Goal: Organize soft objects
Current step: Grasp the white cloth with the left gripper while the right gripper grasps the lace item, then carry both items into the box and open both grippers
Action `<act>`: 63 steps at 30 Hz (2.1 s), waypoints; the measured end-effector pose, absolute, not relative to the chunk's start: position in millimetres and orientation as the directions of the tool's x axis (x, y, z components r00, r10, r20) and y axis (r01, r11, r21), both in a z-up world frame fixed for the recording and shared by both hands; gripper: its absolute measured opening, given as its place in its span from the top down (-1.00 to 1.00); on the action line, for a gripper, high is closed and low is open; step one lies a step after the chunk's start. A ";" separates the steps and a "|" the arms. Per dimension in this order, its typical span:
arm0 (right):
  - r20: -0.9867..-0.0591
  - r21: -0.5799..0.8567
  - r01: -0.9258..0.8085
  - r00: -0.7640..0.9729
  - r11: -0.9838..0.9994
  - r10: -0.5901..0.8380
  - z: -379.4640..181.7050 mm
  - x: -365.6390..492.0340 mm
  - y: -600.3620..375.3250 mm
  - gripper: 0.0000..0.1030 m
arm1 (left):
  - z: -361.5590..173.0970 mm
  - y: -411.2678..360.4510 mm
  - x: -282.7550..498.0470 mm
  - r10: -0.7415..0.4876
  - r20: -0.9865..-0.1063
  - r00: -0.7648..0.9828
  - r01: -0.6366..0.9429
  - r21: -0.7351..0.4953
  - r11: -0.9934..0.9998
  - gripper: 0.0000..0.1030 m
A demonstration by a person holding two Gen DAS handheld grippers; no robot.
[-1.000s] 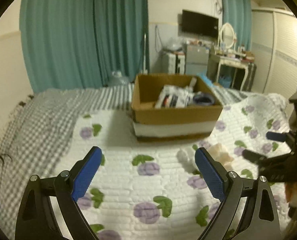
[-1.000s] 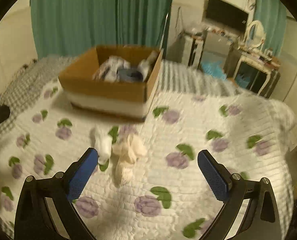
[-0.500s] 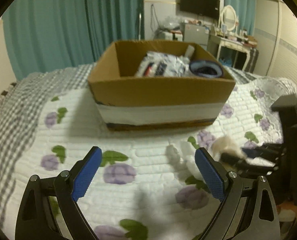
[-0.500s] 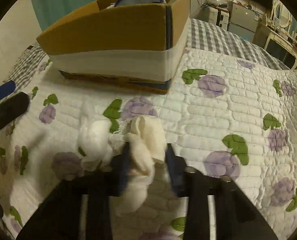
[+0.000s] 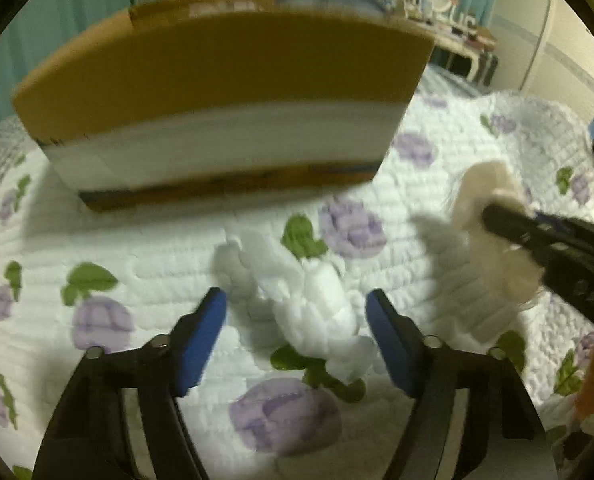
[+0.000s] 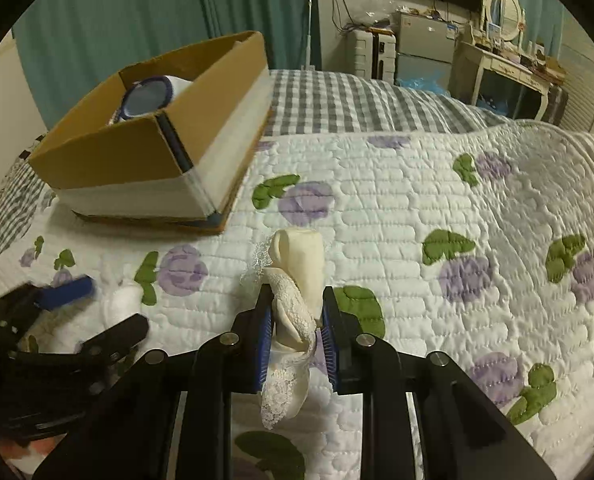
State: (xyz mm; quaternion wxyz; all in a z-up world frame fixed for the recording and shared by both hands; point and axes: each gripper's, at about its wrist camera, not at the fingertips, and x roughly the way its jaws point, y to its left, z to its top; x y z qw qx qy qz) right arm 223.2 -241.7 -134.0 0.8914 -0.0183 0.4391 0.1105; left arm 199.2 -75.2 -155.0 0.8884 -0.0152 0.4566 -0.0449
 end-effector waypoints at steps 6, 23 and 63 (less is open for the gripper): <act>-0.777 0.070 -0.216 0.600 0.974 0.189 -132.4 215.5 -243.5 0.58 | -168.6 -75.5 198.4 -0.090 -0.821 0.563 0.077 -0.056 0.995 0.33; -0.698 0.042 -0.283 0.678 0.958 0.230 -44.6 155.9 -203.5 0.61 | -66.5 -34.0 129.2 -0.089 -0.714 0.695 0.102 -0.024 0.994 0.36; -0.598 0.030 -0.381 0.734 0.924 0.323 -19.9 348.1 -104.4 0.61 | -52.2 47.0 316.7 -0.078 -0.578 0.812 0.159 0.090 0.983 -0.55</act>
